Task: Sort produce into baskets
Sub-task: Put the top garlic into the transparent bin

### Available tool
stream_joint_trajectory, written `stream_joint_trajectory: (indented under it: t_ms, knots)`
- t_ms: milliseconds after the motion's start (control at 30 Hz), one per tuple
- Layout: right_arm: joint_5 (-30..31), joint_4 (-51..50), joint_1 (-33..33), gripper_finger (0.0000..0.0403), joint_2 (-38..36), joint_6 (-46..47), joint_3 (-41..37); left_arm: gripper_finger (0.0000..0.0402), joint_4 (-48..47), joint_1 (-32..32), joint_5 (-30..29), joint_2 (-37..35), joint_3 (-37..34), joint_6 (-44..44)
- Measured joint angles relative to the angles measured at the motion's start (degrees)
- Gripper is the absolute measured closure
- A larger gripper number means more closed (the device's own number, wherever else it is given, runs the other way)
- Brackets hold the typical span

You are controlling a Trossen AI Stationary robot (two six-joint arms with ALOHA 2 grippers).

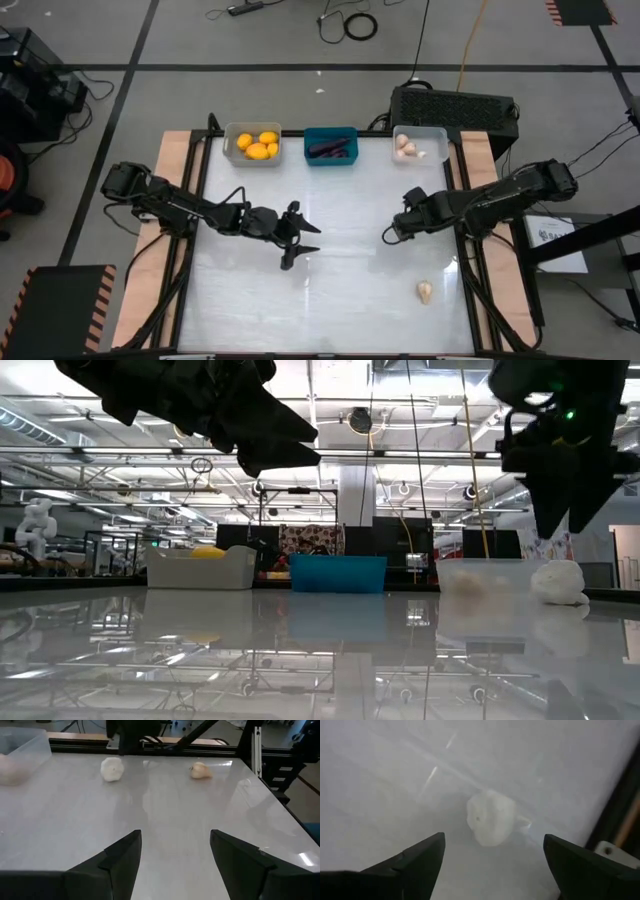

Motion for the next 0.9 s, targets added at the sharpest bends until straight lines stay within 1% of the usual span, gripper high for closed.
stream_joint_trajectory:
  t_ms: [100, 267, 433, 567, 667, 767, 900]
  knots:
    - [-2.4, 4.3, -3.0, 0.0063, 0.0, -3.2, -3.0, 0.0157, 0.0, 0.0, 0.0, 0.0, 0.0, 0.0]
    - [-2.6, 7.3, -6.8, 0.0051, 0.0, -6.4, -5.9, 0.0157, -0.1, 0.0, 0.0, 0.0, 0.0, 0.2]
    - [-3.0, 12.9, -9.5, 0.0049, 0.0, -9.3, -8.9, 0.0157, -0.1, 0.0, 0.0, 0.0, 0.0, 0.6]
    - [-5.7, 17.3, -11.1, 0.0050, 0.0, -9.5, -11.8, 0.0157, -0.1, 0.0, 0.0, 0.0, 0.0, 0.6]
    - [-5.9, 18.6, -11.3, 0.0051, 0.0, -9.2, -13.1, 0.0157, -0.4, 0.0, 0.0, 0.0, 0.0, 0.6]
    - [-5.9, 18.7, -11.3, 0.0069, 0.0, -9.5, -13.3, 0.0157, -1.2, 0.0, 0.0, 0.0, 0.0, 0.6]
    - [-5.8, 18.7, -11.5, 0.0120, 0.0, -9.5, -13.3, 0.0157, -1.8, 0.0, 0.0, 0.0, 0.0, 0.6]
